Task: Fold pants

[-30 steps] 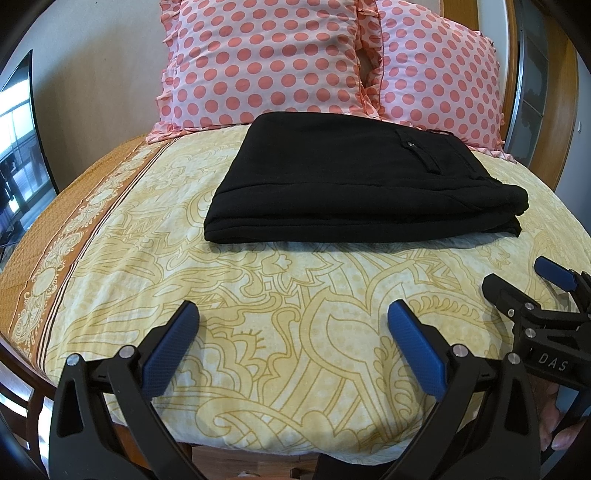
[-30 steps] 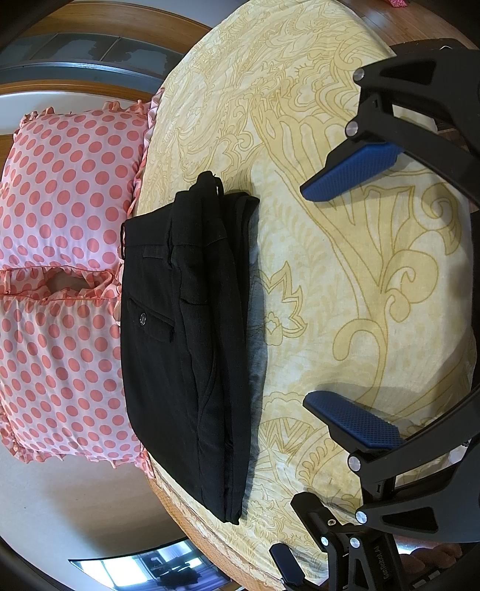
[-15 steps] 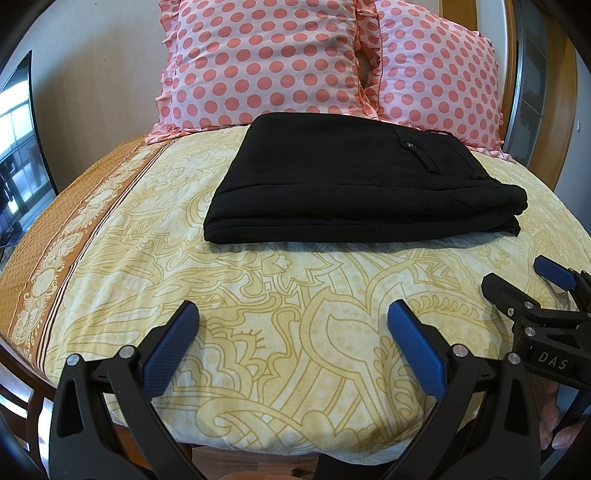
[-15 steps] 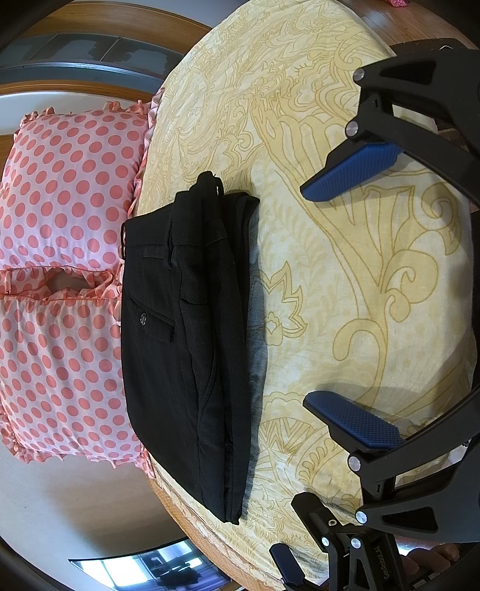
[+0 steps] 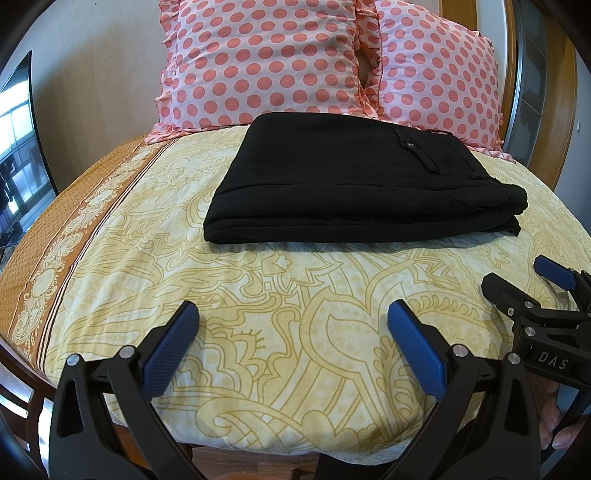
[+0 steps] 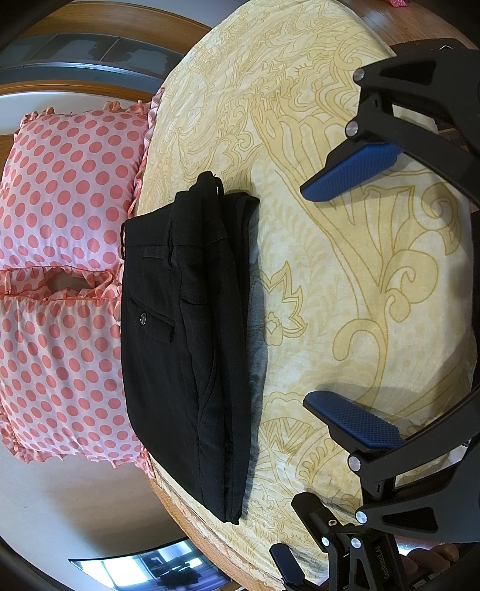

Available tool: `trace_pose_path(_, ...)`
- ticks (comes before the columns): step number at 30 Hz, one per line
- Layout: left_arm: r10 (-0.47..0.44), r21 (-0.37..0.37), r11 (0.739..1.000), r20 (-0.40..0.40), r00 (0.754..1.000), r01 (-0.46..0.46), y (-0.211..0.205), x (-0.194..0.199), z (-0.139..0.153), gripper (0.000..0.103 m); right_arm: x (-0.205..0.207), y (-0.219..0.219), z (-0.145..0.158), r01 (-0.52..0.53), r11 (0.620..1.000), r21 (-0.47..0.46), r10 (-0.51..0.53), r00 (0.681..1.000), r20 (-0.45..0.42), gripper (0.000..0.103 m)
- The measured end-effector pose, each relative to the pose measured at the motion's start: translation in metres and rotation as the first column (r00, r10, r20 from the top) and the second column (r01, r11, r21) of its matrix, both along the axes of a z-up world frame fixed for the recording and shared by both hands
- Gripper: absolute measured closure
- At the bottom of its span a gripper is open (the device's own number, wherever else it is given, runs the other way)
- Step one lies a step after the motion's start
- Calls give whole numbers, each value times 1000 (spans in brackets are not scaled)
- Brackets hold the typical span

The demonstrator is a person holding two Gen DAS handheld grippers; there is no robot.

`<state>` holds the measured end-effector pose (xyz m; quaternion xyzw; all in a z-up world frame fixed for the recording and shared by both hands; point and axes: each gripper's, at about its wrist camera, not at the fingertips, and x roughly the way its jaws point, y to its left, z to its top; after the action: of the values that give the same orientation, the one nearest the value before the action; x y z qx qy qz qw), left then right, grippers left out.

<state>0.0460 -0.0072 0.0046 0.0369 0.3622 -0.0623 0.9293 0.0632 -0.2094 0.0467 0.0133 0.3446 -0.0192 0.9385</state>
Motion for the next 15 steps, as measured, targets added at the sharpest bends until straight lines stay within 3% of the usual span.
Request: trace_pose_path(15, 4, 2, 1000, -7, 1000, -4, -1, 2, 0, 2, 1, 0, 0, 1, 1000, 0, -1, 1000, 0, 1)
